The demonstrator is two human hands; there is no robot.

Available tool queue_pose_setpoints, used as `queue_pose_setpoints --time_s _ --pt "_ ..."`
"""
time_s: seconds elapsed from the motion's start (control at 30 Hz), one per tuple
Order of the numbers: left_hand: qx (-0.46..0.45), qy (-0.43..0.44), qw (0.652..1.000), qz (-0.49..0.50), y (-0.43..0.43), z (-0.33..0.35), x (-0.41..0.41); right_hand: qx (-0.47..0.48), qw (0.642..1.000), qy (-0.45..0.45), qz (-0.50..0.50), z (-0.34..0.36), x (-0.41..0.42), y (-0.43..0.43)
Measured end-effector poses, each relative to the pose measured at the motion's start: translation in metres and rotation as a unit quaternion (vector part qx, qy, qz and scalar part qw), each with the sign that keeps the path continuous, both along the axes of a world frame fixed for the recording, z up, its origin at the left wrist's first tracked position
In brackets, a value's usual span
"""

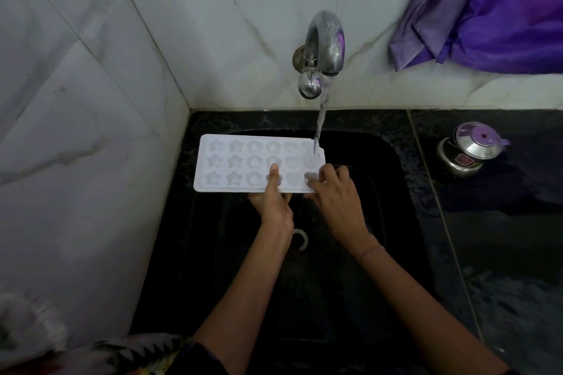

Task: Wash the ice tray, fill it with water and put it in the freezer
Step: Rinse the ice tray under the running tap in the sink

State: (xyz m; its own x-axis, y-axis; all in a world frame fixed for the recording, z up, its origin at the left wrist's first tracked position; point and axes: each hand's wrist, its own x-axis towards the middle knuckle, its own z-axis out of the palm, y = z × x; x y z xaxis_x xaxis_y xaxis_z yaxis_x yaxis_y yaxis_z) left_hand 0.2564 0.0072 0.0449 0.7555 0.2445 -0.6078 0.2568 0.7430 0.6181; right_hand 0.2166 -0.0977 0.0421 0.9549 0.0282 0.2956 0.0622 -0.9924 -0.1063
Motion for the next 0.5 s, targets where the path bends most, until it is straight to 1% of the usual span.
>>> queue_pose_setpoints --time_s 0.1,0.23,0.3,0.4,0.5 --pt "0.007 -0.002 1.000 0.008 0.003 -0.001 0.001 0.001 1.000 0.014 0.025 0.001 0.005 -0.005" --pt "0.019 0.001 1.000 0.015 0.003 -0.002 -0.001 -0.005 0.999 0.048 -0.004 -0.004 0.006 -0.002" --pt "0.028 0.001 0.999 0.019 0.003 0.001 0.001 0.033 0.998 0.057 -0.005 -0.007 0.003 0.002" --pt "0.042 0.008 0.999 0.008 0.006 0.003 0.004 0.098 0.990 0.099 0.026 -0.012 0.000 0.000" --pt "0.043 0.016 0.999 -0.002 0.012 0.006 0.003 0.191 0.975 0.112 0.027 -0.017 0.000 -0.002"
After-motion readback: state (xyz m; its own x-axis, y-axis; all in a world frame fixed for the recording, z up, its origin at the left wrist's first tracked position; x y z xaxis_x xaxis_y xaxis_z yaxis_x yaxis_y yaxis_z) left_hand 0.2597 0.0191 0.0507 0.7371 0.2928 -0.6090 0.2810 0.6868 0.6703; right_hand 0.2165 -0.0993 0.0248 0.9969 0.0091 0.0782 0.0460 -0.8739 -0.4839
